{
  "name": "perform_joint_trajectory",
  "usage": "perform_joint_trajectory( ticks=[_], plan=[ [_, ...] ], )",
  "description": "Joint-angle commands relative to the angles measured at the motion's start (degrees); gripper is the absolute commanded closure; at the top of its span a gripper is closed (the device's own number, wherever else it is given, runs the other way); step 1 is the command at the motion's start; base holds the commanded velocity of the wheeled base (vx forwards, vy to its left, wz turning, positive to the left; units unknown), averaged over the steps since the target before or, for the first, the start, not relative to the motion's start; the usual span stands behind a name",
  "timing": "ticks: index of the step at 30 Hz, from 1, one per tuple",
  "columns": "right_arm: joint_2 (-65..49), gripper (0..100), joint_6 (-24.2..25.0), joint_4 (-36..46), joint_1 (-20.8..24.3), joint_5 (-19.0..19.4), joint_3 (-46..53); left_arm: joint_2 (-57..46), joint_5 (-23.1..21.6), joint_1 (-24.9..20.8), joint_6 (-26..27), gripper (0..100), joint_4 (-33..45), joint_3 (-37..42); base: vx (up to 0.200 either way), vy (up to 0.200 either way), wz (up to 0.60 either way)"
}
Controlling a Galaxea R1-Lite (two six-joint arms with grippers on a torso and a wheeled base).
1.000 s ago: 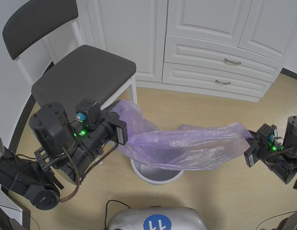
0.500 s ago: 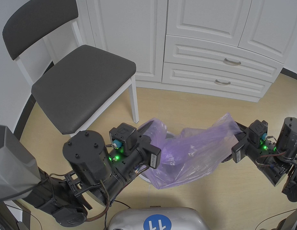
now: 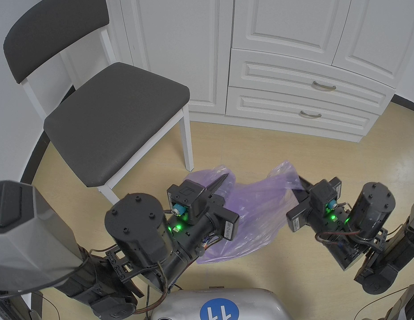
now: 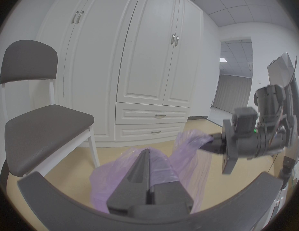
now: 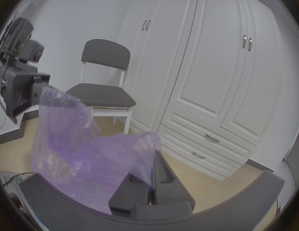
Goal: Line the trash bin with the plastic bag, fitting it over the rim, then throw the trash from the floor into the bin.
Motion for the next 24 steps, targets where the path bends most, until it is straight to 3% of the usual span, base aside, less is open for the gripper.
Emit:
perform_joint_trajectory(
  ticks=[1,12,14,19,24],
  plan=[
    [4.5,100,-0.1,-1.2,1.2,0.3,0.6,2.3,0.0,-0.4,-0.2,100,-0.7,-0.5,0.000,0.000,0.00],
    [-0.9,100,-0.4,1.0,0.1,0.4,2.0,4.3,0.1,0.7,-1.8,100,-0.7,-2.1,0.000,0.000,0.00],
    [-3.8,100,-1.1,4.4,-0.8,0.4,3.1,4.4,0.1,1.1,-1.8,100,-0.7,-2.3,0.000,0.000,0.00],
    [-14.0,100,-0.8,27.5,-4.4,4.0,0.9,5.9,0.1,2.9,-2.4,100,-0.6,-3.5,0.000,0.000,0.00],
    [-10.6,100,7.2,35.4,-6.1,8.3,-4.1,8.9,0.0,4.6,-3.2,100,-0.4,-5.2,0.000,0.000,0.00]
  ],
)
